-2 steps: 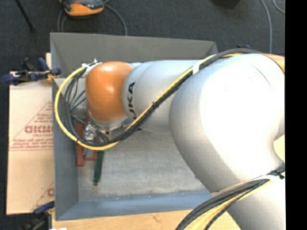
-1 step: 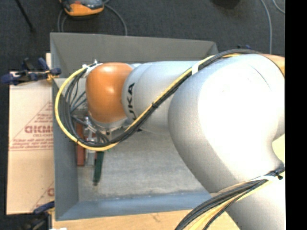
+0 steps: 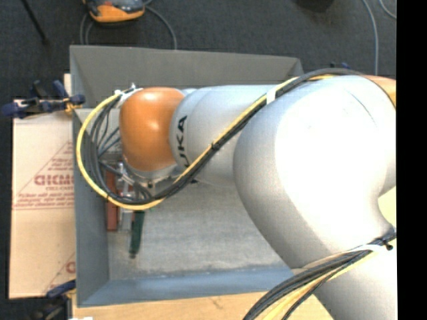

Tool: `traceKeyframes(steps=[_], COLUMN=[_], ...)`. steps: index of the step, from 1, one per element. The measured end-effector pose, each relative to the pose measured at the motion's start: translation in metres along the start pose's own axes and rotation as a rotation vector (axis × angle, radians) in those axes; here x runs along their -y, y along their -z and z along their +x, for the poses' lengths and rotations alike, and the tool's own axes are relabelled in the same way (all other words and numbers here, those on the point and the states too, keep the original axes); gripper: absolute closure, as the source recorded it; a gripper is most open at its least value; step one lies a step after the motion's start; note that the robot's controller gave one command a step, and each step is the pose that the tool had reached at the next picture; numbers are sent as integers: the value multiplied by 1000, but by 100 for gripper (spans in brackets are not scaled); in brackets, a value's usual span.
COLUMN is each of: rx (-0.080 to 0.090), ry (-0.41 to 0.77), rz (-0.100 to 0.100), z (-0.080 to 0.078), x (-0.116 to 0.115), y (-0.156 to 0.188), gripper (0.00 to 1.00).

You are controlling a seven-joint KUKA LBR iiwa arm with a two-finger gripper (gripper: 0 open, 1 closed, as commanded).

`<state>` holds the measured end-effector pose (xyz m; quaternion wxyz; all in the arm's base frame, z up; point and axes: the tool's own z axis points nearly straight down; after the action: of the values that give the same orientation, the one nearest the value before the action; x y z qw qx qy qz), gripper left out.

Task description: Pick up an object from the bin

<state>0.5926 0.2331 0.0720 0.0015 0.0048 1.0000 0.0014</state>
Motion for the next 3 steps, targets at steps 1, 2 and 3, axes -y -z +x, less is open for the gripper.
traceKeyframes(steps=[1, 2, 3], rx=[4, 12, 2], ry=[192, 563, 561], rz=[2, -2, -1], z=[13, 19, 22], x=[3, 37, 38], y=[0, 3, 0], gripper=[0, 100, 0])
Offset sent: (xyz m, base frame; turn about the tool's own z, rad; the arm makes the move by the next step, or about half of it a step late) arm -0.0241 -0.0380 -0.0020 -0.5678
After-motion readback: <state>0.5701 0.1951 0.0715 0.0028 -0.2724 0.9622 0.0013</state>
